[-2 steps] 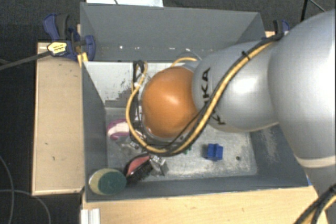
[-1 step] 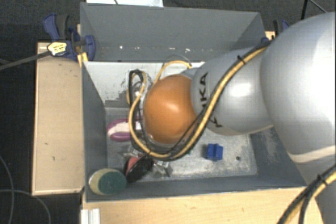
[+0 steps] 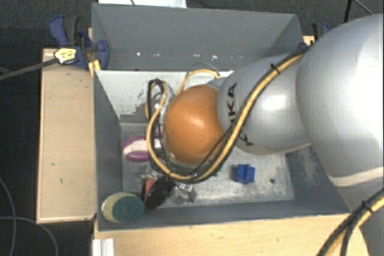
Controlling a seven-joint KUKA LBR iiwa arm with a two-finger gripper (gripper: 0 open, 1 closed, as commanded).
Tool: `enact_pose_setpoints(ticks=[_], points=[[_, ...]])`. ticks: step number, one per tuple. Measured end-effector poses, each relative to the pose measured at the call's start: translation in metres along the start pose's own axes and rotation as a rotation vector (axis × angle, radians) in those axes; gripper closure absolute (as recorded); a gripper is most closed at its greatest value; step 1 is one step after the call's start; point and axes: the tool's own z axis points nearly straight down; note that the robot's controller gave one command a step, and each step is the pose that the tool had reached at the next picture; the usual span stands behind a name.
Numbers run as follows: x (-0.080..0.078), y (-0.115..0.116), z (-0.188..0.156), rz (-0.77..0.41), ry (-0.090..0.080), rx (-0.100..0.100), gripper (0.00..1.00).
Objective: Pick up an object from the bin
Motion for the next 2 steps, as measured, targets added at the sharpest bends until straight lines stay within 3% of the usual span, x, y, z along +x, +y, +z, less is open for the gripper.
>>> enact_pose_setpoints(ticks=[1, 2], points=[[0.000, 0.000, 0.000, 0.004, 0.001, 0.000, 1.00], [-0.002, -0.002, -0.097, 0.013, -0.008, 0.008, 1.00]])
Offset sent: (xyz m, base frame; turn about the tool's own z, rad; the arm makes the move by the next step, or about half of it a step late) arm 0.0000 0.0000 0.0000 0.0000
